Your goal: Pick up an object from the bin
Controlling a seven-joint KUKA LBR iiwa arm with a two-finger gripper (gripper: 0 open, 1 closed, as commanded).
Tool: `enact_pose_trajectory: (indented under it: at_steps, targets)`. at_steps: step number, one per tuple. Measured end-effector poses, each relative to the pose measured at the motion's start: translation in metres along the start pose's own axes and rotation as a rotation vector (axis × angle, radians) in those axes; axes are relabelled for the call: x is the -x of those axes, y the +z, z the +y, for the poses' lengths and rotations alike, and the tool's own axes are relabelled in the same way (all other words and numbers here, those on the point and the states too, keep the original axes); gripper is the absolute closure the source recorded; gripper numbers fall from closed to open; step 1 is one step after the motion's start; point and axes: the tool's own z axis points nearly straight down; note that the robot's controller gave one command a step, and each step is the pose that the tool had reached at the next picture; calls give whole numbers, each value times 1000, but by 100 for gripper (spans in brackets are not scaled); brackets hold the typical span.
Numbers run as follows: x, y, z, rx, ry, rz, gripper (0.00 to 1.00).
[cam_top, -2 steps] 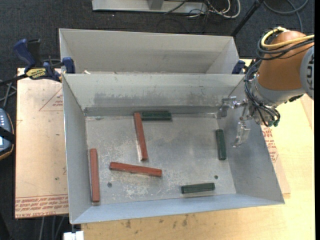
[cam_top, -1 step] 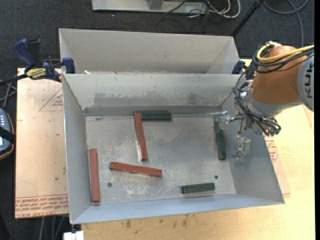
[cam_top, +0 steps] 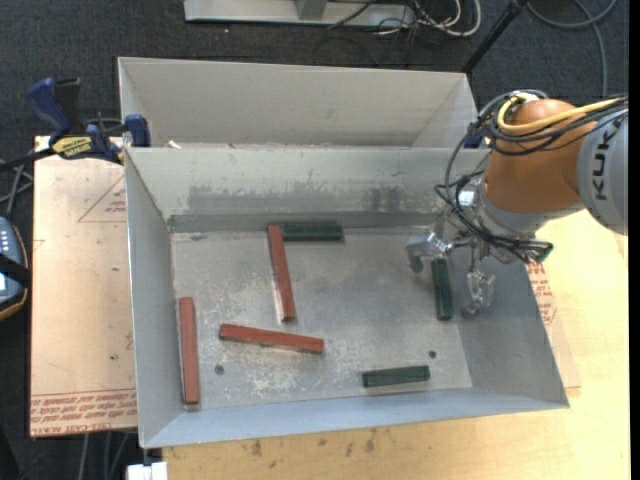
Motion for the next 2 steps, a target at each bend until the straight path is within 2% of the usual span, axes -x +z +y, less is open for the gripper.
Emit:
enact_pose_trajectory:
  at_steps: [1,2]
  targets:
    - [7,22,-3,5,-113,-2,100]
    - [7,22,-3,5,-113,-2,100]
